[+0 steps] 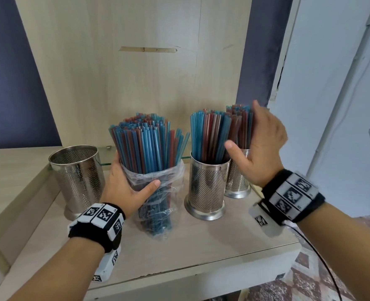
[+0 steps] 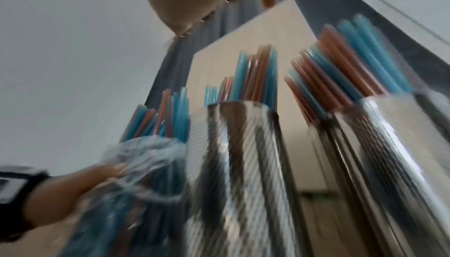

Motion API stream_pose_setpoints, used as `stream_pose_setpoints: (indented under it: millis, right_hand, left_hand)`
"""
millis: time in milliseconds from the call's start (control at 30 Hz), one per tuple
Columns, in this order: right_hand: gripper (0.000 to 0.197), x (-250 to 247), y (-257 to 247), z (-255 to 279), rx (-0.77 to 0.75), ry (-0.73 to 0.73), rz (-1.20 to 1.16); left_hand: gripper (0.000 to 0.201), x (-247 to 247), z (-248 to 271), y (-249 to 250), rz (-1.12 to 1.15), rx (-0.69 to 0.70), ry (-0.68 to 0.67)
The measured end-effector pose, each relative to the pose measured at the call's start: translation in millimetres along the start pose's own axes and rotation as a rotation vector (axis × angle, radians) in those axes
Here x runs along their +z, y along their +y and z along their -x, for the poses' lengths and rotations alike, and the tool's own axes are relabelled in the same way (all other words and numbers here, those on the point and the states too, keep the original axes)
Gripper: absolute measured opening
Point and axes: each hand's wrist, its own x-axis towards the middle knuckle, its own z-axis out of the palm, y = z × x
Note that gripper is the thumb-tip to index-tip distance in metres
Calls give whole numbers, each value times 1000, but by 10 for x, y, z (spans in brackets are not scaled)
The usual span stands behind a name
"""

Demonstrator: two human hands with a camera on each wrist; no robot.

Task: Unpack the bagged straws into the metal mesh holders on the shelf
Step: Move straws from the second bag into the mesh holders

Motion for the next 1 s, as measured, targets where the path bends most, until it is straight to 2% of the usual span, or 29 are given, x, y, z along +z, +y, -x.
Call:
stream_pose_setpoints:
  millis: [67, 200, 300, 400, 567, 767, 933, 1000]
  right_hand:
    - [90, -49, 52, 233, 83, -13, -111]
    - [112, 52, 134, 445, 237, -371, -267]
    - [122, 226, 174, 398, 309, -497, -322]
    - [117, 398, 160, 357, 349, -491, -417]
    - [110, 540, 76, 360, 356, -461, -427]
    - [107, 609, 27, 386, 375, -422, -464]
    - [107, 670, 17, 410, 391, -407, -461]
    - [106, 661, 19, 407, 390, -407, -454]
  left_hand:
    - [107, 2, 5, 8, -1, -6, -2]
    - [106, 2, 14, 44, -17, -20, -10]
    - [106, -12, 22, 55, -24, -8, -1]
    - [107, -26, 23, 62, -14, 16, 2]
    - [111, -34, 24, 62, -8, 14, -3]
    - [103, -46, 11, 90, -42, -20, -22]
    - [94, -73, -164, 74, -64, -139, -40]
    - [98, -71, -259, 65, -97, -210, -66]
